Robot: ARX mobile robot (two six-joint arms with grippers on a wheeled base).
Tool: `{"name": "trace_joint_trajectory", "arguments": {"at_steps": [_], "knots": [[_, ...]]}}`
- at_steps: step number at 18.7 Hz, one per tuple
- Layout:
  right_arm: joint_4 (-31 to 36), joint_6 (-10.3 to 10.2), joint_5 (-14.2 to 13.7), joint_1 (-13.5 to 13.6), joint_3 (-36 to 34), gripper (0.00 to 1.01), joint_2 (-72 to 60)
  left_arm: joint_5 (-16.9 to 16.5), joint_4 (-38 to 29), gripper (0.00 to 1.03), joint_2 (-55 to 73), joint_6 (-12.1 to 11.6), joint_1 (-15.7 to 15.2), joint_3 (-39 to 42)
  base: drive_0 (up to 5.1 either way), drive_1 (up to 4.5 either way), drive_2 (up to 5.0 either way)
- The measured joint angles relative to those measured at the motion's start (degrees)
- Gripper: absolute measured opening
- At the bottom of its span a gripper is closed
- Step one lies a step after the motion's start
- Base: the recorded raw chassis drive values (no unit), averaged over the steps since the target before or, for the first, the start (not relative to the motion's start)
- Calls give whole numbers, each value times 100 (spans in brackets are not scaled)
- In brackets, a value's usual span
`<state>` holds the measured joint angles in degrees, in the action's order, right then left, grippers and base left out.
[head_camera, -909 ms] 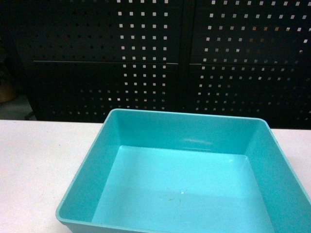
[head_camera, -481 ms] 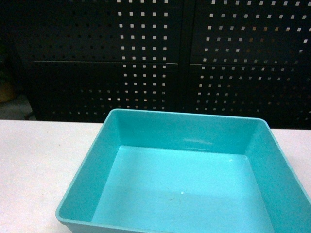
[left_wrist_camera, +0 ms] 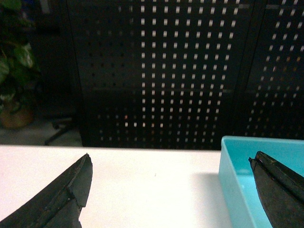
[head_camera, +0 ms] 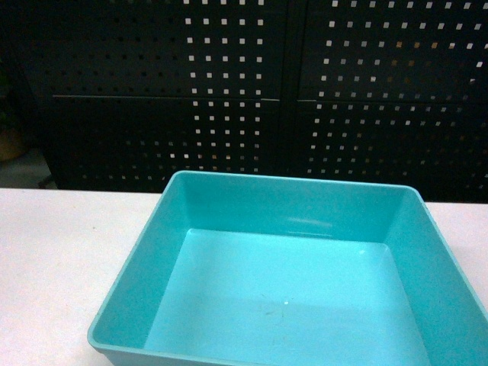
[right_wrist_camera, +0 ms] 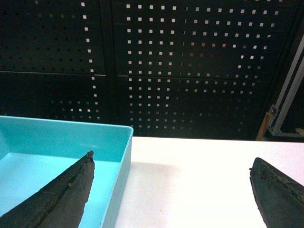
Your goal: Stack blue boxes stably on right
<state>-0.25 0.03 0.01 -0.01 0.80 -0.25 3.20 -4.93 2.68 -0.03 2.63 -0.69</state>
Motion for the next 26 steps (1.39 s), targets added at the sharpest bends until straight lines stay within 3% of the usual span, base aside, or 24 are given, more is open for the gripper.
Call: {"name": "trace_joint_trajectory", "arguments": {"at_steps": [1, 2, 4, 5, 8, 10, 15, 18, 19, 21, 24, 26], "knots": [[2, 0, 2, 0, 0, 98, -2, 155, -688, 98, 507, -17, 337, 48, 0, 0, 0], [424, 0, 120, -50, 0, 98, -212, 286, -1506, 98, 1375, -48, 533, 61, 0, 0, 0], [1298, -2, 446, -356, 9, 98, -1252, 404, -2653, 98, 2656, -81, 516, 22, 0, 0, 0], [1617, 0, 529, -417, 55, 98, -1694, 302, -2868, 98, 3099, -83, 501, -7, 0, 0, 0], [1958, 55, 734, -267, 857, 98, -2863, -402, -2321, 98, 3630, -94, 140, -494, 0, 0, 0], [2015, 181, 715, 46, 1480, 98, -3689, -922, -2260, 98, 4030, -199, 42, -1303, 0, 0, 0], [1585, 592, 487, 743, 3075, 98, -5659, -1532, -1394, 98, 5436, -240, -42, -3021, 0, 0, 0], [1349, 605, 227, 914, 3700, 98, -6658, -1585, -855, 98, 6275, -492, -96, -3622, 0, 0, 0], [1342, 636, 120, 990, 3755, 98, -6951, -1438, -791, 98, 6583, -588, -31, -3672, 0, 0, 0], [1266, 601, 22, 1008, 3858, 98, -7381, -1255, -608, 98, 6968, -807, 289, -3956, 0, 0, 0], [1338, 605, -87, 999, 3864, 98, -7573, -1167, -448, 98, 7128, -916, 505, -4203, 0, 0, 0], [1419, 577, -138, 970, 3814, 98, -7687, -957, -341, 98, 7442, -1021, 861, -4321, 0, 0, 0]]}}
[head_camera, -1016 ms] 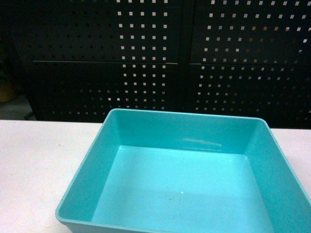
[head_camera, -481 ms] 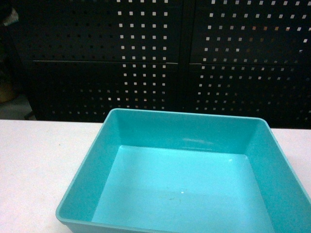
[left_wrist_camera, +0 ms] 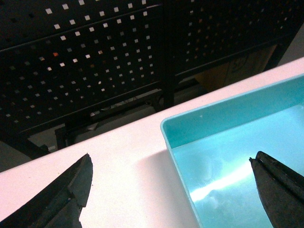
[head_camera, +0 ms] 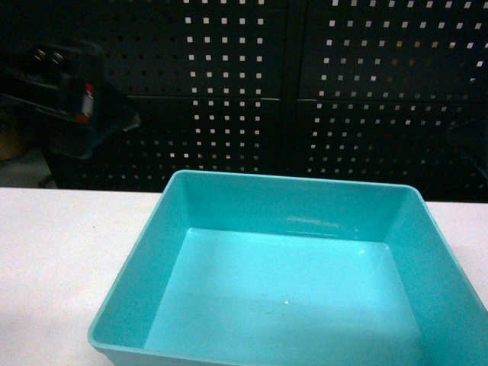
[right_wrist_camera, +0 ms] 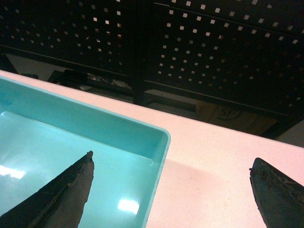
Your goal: Stack blue boxes stably on right
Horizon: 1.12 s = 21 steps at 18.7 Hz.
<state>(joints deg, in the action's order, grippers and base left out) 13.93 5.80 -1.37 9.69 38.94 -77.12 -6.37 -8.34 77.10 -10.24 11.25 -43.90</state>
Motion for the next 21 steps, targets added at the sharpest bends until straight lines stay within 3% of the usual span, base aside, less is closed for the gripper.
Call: {"name": "trace_joint_trajectory", "arguments": {"at_steps": [2, 6, 13, 15, 21], "knots": [[267, -20, -24, 4, -260, 98, -197, 278, -66, 98, 389, -11, 168, 151, 0, 0, 0], [450, -13, -33, -4, -553, 98, -691, 382, -321, 98, 949, 210, 118, 339, 0, 0, 0], [1021, 116, -190, 4, -754, 98, -1602, 221, -479, 98, 1788, 448, -57, 503, 0, 0, 0], [1172, 136, -247, 13, -800, 98, -1856, 302, -501, 98, 1998, 470, 2, 503, 0, 0, 0], [1429, 136, -286, 44, -966, 98, -2186, 299, -651, 98, 2343, 828, 175, 579, 0, 0, 0]]}}
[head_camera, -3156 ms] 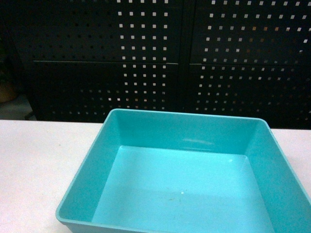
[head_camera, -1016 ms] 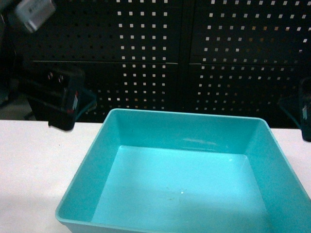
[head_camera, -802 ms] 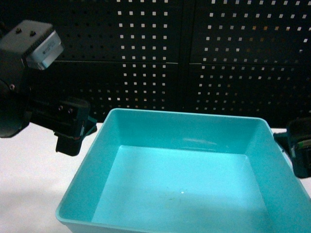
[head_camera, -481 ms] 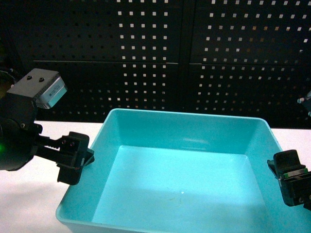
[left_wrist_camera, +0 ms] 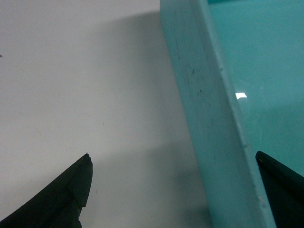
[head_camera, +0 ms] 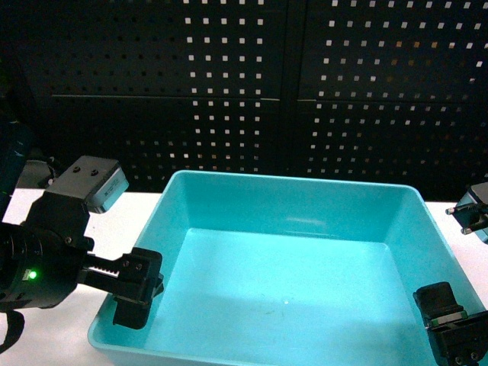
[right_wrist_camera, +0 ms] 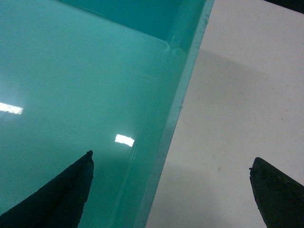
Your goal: Stack blue boxes stably on right
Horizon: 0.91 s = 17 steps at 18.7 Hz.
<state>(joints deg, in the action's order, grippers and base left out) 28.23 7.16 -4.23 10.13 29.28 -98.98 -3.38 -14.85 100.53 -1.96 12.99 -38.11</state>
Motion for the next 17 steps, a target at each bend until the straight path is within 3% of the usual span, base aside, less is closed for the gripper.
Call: {"name": "trace_joint_trajectory", "arguments": {"at_steps": [6, 7, 14, 15, 17], "knots": [[42, 0, -2, -7, -9, 98, -162, 24, -87, 98, 216, 400, 20, 15, 0, 0, 0], [83, -4, -7, -7, -17, 94, -184, 28, -90, 98, 227, 435, 20, 15, 0, 0, 0], [166, -7, -2, -42, -70, 32, -195, 151, -175, 98, 203, 463, 72, 28, 0, 0, 0], [166, -79, 44, -39, -70, 24, -195, 155, -195, 98, 184, 466, 83, 57, 0, 0, 0], [258, -501, 208, -39, -66, 11, -192, 229, -212, 98, 142, 468, 111, 85, 0, 0, 0]]}}
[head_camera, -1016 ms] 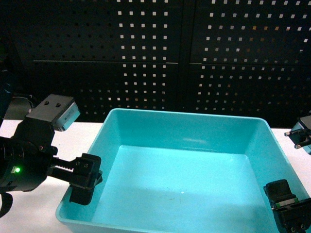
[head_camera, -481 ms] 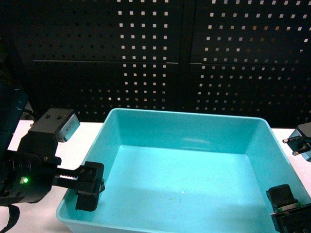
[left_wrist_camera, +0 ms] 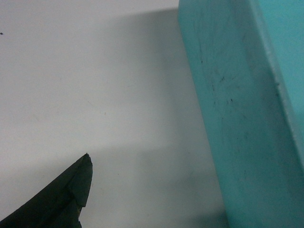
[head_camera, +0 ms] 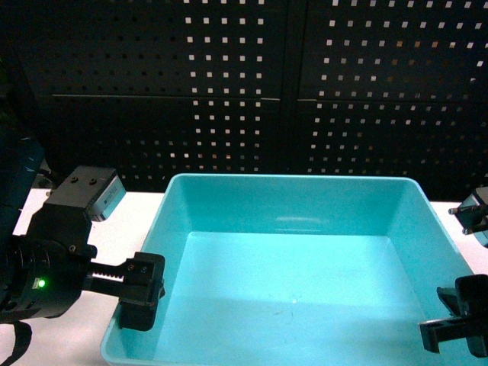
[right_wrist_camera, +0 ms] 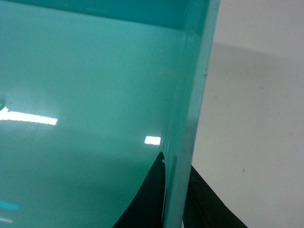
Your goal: Stack blue boxes stably on right
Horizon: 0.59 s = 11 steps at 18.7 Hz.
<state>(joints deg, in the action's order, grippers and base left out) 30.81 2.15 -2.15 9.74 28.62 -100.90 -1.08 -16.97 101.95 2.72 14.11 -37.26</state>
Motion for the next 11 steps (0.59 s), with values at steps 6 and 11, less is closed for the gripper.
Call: {"name": "trace_joint_trajectory", "arguments": {"at_steps": [6, 11], "knots": [[68, -260, 33, 42, -24, 8, 0, 98, -4, 98, -98, 227, 111, 2, 0, 0, 0], [208, -323, -39, 79, -157, 7, -26, 133, 103, 87, -87, 881, 205, -4, 0, 0, 0]]}}
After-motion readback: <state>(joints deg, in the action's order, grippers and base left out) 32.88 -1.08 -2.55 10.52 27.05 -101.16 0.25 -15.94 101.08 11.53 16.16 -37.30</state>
